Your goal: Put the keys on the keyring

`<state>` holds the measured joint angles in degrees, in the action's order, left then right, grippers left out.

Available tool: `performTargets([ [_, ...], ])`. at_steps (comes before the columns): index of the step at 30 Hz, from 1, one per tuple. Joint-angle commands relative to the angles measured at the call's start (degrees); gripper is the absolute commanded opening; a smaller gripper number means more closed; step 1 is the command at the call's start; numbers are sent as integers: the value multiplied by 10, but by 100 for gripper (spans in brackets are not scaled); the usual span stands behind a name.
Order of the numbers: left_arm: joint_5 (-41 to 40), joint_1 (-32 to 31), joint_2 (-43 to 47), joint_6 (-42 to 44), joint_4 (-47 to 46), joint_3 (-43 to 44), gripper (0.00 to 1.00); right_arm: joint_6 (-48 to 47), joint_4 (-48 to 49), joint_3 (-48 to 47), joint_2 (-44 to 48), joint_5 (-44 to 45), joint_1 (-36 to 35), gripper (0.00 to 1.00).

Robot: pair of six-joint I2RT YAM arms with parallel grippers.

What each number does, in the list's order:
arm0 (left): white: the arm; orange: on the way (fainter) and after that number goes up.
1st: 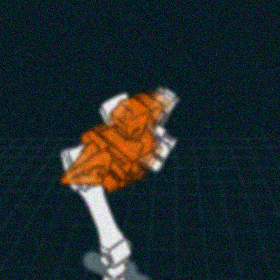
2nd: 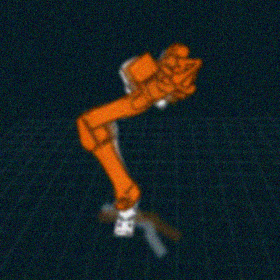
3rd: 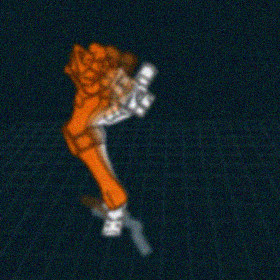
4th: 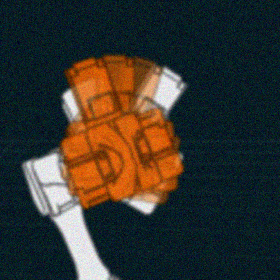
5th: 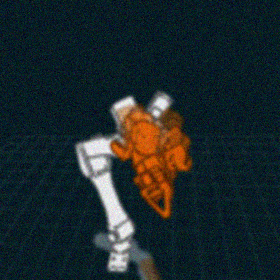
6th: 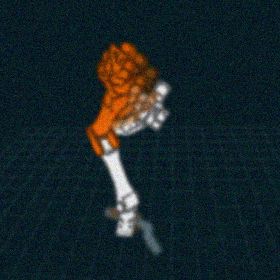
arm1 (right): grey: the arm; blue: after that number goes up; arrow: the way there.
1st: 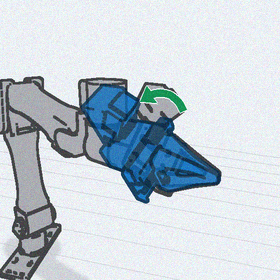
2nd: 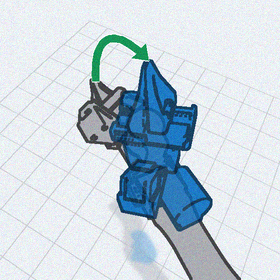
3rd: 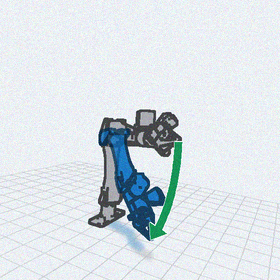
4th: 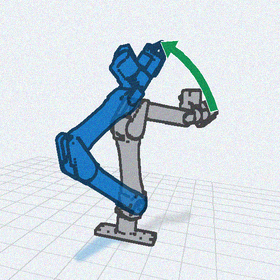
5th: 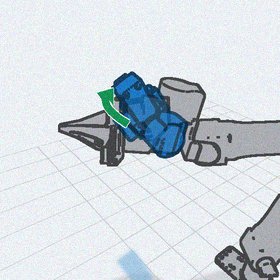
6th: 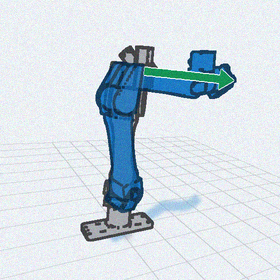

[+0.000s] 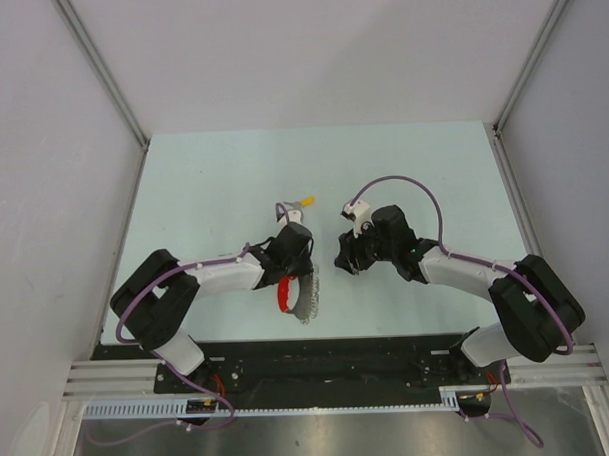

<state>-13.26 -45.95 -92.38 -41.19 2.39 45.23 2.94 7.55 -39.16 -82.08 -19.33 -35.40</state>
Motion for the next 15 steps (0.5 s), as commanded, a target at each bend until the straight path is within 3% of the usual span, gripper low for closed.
performTargets([
  [1, -7, -5, -9, -18, -13, 19, 27, -6, 11, -14, 3, 4, 2, 52],
  [9, -11, -5, -24, -18, -7, 23, 24, -7, 12, -12, 5, 4, 2, 52],
  [15, 2, -6, -18, -12, -3, 22, 12, -6, 11, -11, 11, 7, 2, 52],
])
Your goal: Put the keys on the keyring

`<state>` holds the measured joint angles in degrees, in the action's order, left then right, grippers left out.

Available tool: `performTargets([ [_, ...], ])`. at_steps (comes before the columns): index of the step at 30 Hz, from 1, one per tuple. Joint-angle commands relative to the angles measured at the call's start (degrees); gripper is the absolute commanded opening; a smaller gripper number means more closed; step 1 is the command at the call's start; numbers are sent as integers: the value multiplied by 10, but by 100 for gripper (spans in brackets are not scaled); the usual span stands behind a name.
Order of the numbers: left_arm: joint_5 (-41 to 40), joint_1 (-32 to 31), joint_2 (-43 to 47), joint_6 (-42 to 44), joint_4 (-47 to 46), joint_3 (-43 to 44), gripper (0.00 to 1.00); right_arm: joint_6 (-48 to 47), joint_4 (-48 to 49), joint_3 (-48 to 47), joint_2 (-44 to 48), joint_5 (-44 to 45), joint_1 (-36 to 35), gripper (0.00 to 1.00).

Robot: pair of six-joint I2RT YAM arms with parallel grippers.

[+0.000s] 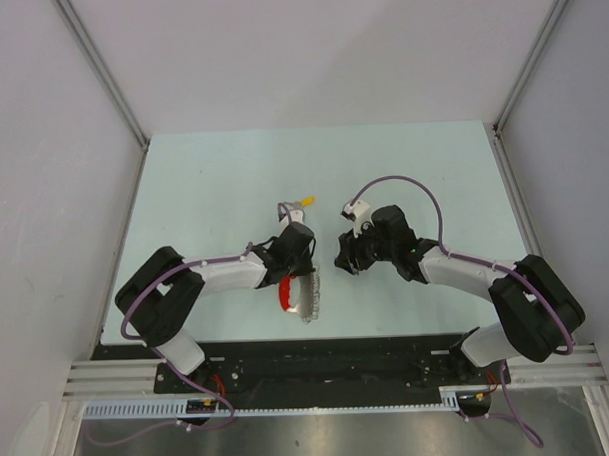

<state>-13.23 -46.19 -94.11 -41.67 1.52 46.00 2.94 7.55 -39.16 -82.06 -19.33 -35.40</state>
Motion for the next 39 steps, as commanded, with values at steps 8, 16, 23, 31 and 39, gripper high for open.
performTargets([
  [8, 14, -5, 61, 89, -13, -12, 0, -12, 11, -7, 38, 1, 2, 52],
  [16, 72, -5, 133, 215, -88, -57, 0, -24, 38, 15, 81, -16, 1, 52],
  [23, 114, -5, 227, 249, -219, -142, 0, -16, 94, 44, 96, -83, 10, 47],
  [31, 151, -5, 261, 232, -352, -221, 0, 52, 187, 62, 89, -138, 25, 43],
  [39, 160, -5, 259, 222, -386, -232, 0, 144, 285, 73, 45, -32, -21, 41],
])
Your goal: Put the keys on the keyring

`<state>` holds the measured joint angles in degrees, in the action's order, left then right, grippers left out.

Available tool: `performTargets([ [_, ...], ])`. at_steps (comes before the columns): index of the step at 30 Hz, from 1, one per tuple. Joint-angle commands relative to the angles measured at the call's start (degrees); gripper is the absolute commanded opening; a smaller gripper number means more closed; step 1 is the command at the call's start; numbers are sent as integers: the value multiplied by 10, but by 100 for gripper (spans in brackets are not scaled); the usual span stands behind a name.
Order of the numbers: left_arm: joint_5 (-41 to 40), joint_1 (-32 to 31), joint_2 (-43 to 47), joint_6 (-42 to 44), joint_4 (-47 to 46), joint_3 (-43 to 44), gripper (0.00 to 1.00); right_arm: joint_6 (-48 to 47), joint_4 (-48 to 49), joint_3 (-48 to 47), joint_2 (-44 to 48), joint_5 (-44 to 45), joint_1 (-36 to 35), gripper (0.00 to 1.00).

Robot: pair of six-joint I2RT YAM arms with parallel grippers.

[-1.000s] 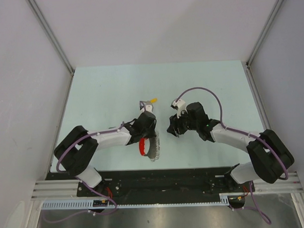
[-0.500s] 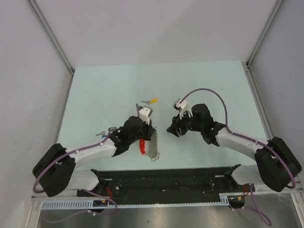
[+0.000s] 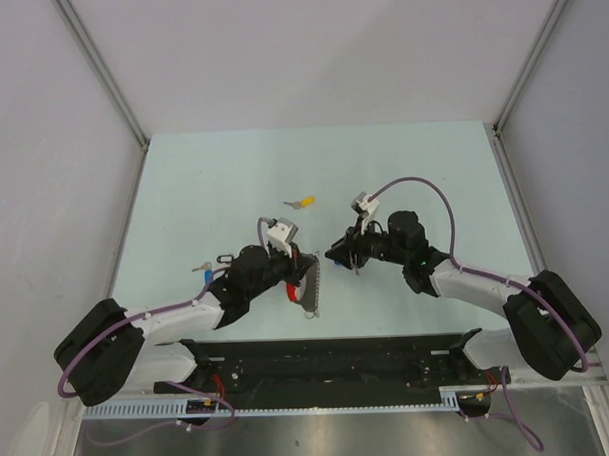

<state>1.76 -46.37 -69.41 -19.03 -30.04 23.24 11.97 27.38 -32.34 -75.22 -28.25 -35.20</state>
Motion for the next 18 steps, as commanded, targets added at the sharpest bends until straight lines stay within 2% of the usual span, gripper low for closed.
performTargets([
  [1, 11, -3, 13, -4, -70, -5, 0, 60, 94, 7, -32, 63, -31, 41],
  [12, 11, -3, 21, -12, -80, -15, 0, 94, 158, 31, -66, 148, -57, 34],
  [18, 13, -3, 21, -12, -81, -16, 0, 111, 190, 36, -76, 124, -56, 31],
])
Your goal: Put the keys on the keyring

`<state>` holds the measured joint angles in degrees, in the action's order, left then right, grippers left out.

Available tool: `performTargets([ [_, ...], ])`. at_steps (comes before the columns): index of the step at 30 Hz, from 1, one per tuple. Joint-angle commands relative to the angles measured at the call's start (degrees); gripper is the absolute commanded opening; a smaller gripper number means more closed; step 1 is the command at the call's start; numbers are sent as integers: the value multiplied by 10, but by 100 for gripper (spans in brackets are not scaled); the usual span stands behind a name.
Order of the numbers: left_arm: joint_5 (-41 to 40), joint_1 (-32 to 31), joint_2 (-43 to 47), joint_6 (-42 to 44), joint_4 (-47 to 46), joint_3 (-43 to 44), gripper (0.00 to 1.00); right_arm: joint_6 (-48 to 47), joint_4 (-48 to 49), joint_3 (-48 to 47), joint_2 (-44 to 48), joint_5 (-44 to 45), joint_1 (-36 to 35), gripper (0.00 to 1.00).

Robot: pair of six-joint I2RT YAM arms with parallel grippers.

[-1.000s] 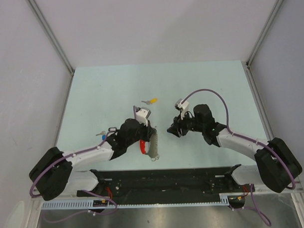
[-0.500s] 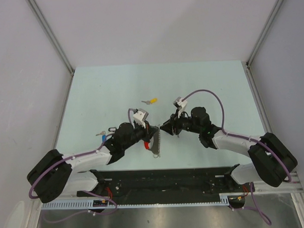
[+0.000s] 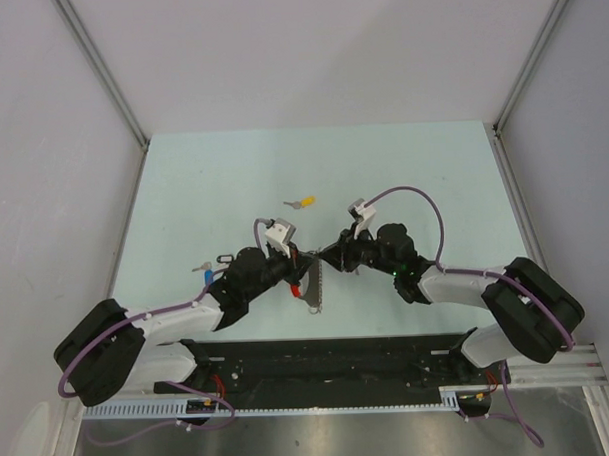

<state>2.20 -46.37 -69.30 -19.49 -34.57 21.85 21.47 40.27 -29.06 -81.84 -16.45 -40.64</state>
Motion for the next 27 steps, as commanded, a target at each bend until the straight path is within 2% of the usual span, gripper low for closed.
performTargets([
  [1, 8, -3, 20, -7, -36, -2, 0, 21, 67, 3, -11, 1, -1, 31],
  [13, 22, -4, 21, -6, -49, -5, 0, 31, 107, 6, -34, -22, -1, 23],
  [16, 21, -4, 22, -6, -56, -8, 0, 30, 118, 6, -39, -33, -1, 15],
  [18, 18, -4, 26, -6, -54, -10, 0, 21, 115, 6, -35, -34, -1, 4],
  [20, 11, -4, 34, -6, -43, -9, 0, 9, 101, 6, -23, -33, 1, 0],
  [23, -7, -4, 56, -6, -12, -8, 14, -34, 52, -3, 10, -34, 7, 0],
  [24, -12, -4, 62, -8, -3, -8, 26, -55, 27, -11, 19, -31, 7, 0],
  [26, -21, -4, 89, -6, 27, -7, 39, -116, -62, -40, 50, -15, 4, 0],
  [27, -32, -4, 100, -9, 40, -6, 50, -136, -96, -51, 62, -6, 0, 0],
])
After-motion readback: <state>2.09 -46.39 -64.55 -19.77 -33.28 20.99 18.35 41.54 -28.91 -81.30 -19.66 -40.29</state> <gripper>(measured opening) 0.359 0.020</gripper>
